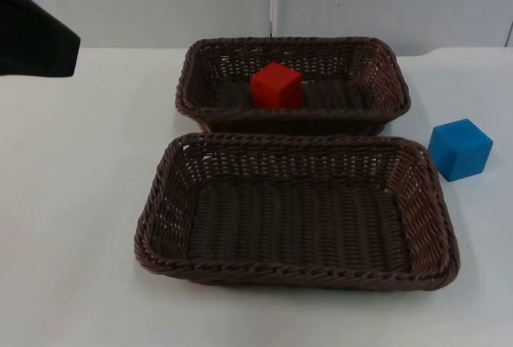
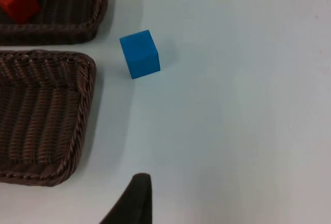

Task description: Pick up one cube with the left hand and place it into the upper basket. Pick up one cube with the right hand and place it into the lower basket.

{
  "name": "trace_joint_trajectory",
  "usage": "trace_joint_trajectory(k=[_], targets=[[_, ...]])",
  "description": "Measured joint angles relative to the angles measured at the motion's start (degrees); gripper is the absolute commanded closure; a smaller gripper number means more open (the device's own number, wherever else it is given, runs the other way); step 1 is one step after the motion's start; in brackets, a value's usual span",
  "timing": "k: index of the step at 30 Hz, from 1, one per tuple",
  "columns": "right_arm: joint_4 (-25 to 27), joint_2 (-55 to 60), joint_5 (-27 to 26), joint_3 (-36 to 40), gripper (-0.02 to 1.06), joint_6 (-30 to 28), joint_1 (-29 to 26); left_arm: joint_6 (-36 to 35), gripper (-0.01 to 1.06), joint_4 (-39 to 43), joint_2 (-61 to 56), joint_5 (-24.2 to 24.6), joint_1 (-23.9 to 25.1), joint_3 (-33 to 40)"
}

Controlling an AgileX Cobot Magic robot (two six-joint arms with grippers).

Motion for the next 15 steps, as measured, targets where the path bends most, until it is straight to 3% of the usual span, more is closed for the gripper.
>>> trace_joint_trajectory(k=[15], targets=[[0.0, 25.87, -2.22, -9.26, -0.01, -1.12, 0.0, 0.0, 0.11, 0.0, 0.0, 0.03, 0.0, 0.0]])
